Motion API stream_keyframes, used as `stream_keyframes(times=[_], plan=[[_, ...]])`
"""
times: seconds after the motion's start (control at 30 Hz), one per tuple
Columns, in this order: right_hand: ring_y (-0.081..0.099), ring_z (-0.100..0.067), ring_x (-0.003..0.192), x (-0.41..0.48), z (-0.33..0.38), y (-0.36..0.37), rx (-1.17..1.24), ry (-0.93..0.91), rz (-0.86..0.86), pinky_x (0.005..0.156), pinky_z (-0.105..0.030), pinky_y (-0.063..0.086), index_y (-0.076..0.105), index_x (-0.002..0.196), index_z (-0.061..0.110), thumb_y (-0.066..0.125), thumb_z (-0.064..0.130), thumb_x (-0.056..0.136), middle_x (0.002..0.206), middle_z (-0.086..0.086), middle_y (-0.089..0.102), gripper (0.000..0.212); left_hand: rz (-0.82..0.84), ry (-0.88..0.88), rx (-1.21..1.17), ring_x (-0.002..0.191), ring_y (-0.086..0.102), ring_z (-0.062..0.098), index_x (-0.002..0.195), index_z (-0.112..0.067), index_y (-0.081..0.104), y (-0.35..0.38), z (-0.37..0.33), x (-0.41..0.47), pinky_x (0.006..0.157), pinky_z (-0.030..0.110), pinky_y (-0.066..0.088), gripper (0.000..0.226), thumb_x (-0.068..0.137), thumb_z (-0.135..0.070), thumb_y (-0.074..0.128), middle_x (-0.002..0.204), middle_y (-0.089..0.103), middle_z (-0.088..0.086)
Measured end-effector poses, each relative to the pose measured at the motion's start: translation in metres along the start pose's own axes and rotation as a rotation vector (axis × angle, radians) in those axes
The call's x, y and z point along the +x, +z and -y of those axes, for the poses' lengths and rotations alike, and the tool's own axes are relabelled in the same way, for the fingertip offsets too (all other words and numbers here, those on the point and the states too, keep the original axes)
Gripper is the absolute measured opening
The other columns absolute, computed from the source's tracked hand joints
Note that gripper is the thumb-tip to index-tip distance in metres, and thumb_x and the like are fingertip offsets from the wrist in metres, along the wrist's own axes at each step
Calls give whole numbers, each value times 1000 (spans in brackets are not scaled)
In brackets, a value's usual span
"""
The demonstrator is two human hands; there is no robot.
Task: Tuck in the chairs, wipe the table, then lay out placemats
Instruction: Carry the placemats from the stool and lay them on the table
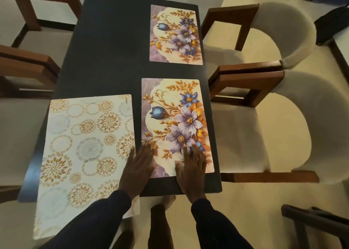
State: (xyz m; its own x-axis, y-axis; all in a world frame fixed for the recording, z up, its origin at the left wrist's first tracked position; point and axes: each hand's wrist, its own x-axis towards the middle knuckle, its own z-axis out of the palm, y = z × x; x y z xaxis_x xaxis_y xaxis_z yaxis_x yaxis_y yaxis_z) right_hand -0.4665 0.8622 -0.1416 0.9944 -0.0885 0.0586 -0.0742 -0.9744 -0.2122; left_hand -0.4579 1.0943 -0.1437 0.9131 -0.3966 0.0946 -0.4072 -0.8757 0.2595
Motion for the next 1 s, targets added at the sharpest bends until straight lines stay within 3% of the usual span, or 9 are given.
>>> stream_keyframes(times=[0.27,0.53,0.8,1.0], plan=[[43,-42,147,-5,-2,-4,65,27,-36,119,-58,43,56,141,17,72,46,95,155,-16,46,57,-66,48,-44,159,28,37,157,-2,46,2,4,-1,122,68,31,59,115,-41,35,171,30,17],[19,-33,164,-3,-5,0,22,-55,-15,131,-57,20,39,163,15,54,44,100,174,-12,29,71,-100,26,-64,160,28,37,162,-5,35,0,1,-3,122,67,32,66,112,-49,36,172,27,18],[31,-32,159,-2,-4,3,72,9,-85,131,-54,23,53,152,15,62,39,95,167,-10,42,63,-82,16,-63,161,25,36,165,-8,27,-1,1,-2,122,67,31,73,111,-56,34,174,24,15],[37,-34,156,-2,-7,11,82,-5,-141,128,-57,29,58,147,15,58,33,105,163,-13,48,45,-69,-6,-91,161,26,34,161,-5,39,0,1,-2,122,68,30,75,109,-59,38,173,27,15]])
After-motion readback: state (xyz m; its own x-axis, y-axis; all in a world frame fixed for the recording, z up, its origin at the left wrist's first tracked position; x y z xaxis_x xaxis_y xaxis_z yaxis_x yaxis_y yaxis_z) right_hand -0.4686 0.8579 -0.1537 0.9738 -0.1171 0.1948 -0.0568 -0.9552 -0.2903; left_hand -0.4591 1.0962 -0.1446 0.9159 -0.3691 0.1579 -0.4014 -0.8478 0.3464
